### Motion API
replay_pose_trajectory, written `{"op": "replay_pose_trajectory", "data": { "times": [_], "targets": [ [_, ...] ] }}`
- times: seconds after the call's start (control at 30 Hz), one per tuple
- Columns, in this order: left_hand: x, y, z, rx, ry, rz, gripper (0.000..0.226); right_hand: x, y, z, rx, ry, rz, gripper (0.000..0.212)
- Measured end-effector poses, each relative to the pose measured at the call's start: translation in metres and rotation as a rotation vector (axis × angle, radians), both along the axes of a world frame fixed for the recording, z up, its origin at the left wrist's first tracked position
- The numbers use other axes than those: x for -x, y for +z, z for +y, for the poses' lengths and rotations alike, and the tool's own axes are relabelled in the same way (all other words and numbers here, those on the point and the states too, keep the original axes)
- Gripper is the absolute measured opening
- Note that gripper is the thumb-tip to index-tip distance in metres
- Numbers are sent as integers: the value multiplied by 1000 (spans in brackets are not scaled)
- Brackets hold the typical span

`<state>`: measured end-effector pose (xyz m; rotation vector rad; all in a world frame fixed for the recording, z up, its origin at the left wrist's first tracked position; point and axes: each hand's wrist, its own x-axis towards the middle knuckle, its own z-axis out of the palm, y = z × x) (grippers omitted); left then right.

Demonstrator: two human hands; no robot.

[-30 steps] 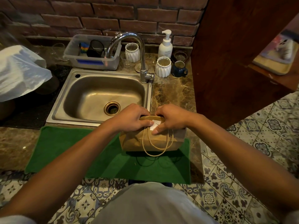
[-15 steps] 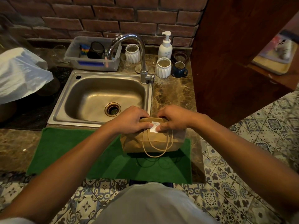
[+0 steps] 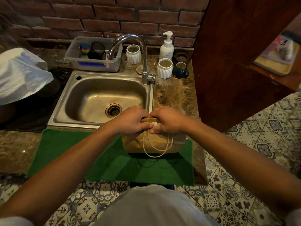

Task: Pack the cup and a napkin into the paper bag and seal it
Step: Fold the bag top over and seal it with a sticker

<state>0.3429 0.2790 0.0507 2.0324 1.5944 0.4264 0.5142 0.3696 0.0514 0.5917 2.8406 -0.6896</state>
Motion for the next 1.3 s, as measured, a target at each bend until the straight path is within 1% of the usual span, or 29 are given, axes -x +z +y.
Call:
{"op": "replay_pose_trajectory", "data": {
  "times": [0.07, 0.13, 0.23, 0.33, 0.5, 0.6, 0.67, 0.73, 0.83, 0.9, 0.97, 1.07, 1.2, 1.3],
  "targets": [
    [6, -2, -1, 24, 24, -8, 31, -5, 1, 4, -22, 22, -23, 39],
    [11, -6, -4, 56, 48, -15, 32, -12, 3, 8, -34, 0, -61, 41],
    [7, -8, -4, 63, 44, -39, 29, -5, 7, 5, -47, -50, -22, 49],
    [4, -5, 1, 30, 24, 0, 32, 4, 7, 2, -90, -46, -10, 51],
    [11, -8, 1, 56, 3, 56, 33, -11, 8, 10, -78, -76, -73, 45],
    [6, -8, 2, 44, 11, 40, 34, -8, 13, 9, -18, -57, -11, 29],
    [5, -6, 4, 42, 5, 49, 33, -7, 15, 9, -44, -24, -10, 23],
    [3, -4, 4, 50, -11, 55, 32, -10, 18, 10, -55, 3, -34, 22],
    [2, -3, 4, 56, -17, 43, 37, -11, 23, 15, -4, 17, -95, 21],
    [2, -3, 4, 50, -20, 40, 42, -8, 26, 14, 30, 5, -75, 20],
    [1, -3, 4, 54, -22, 23, 43, -5, 27, 13, 48, -1, -13, 18],
    [1, -2, 2, 81, -36, 1, 39, -6, 28, 12, 45, 40, -5, 13],
    [4, -3, 1, 116, -29, -51, 21, -15, 29, 17, 14, 49, -56, 15],
    [1, -3, 0, 105, -14, -62, 20, -14, 28, 14, 23, 14, -10, 15]
  ]
}}
